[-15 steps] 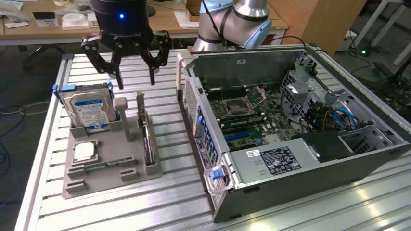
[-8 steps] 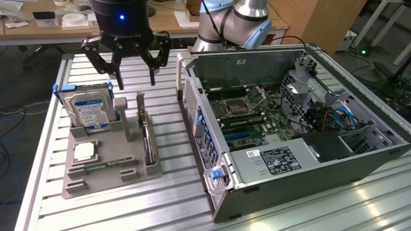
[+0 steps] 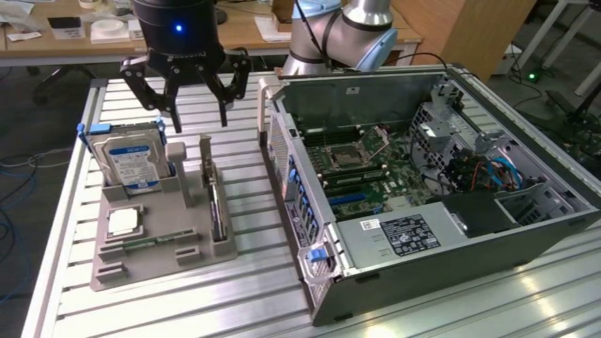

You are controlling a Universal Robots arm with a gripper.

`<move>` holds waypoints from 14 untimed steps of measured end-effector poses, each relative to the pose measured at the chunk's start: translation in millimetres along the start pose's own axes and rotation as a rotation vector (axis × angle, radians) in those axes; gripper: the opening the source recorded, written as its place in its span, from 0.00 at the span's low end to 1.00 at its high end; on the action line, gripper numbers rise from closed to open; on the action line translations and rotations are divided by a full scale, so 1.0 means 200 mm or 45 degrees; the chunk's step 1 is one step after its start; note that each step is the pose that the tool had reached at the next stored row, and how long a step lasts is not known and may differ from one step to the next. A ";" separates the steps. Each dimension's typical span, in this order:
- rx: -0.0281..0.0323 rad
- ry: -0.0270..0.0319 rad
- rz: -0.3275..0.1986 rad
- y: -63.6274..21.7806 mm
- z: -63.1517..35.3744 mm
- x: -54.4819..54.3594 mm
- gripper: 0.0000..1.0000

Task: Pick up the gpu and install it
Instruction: 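Pick up the gpu and move the gpu toward the slot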

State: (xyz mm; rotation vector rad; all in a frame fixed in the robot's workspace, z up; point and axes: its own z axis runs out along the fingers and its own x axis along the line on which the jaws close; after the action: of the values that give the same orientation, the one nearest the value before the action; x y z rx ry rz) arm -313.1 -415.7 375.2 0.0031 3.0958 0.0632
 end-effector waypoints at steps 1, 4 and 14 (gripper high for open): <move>0.0000 -0.0002 0.000 0.000 0.001 0.00 0.65; 0.0001 -0.0008 0.000 0.000 0.003 0.00 0.65; -0.0001 -0.0042 0.000 -0.002 0.013 0.00 0.65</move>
State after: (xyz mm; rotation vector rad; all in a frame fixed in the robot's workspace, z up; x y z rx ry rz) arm -313.1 -415.9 372.6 0.0026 3.0926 0.0632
